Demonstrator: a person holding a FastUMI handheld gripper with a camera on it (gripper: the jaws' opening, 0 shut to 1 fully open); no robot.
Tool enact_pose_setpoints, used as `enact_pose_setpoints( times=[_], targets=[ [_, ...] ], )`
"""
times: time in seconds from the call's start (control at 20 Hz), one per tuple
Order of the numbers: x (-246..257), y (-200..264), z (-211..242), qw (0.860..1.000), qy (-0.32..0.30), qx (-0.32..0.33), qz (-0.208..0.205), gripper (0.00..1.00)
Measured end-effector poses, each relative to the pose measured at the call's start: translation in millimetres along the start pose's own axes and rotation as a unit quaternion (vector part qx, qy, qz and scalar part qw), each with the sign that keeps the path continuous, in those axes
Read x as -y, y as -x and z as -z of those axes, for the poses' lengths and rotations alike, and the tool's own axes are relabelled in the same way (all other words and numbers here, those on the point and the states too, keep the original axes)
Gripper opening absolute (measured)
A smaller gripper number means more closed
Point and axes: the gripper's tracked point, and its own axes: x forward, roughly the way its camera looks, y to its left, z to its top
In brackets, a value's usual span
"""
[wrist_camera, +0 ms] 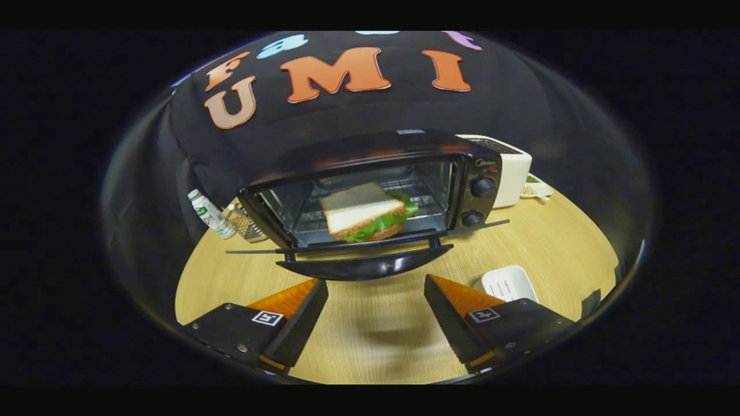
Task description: Open the toaster oven, put the food inside, and close the toaster oven door.
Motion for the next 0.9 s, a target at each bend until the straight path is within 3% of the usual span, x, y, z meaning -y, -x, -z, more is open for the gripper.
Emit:
enact_pose_setpoints(
  times=[0.55,0.9],
  targets=[
    [-7,-42,-76,0.998,-0.021,0.052,0.004,0.99],
    [-14,-30,-74,0.999,-0.009,0.047,-0.006,0.99]
  ],
)
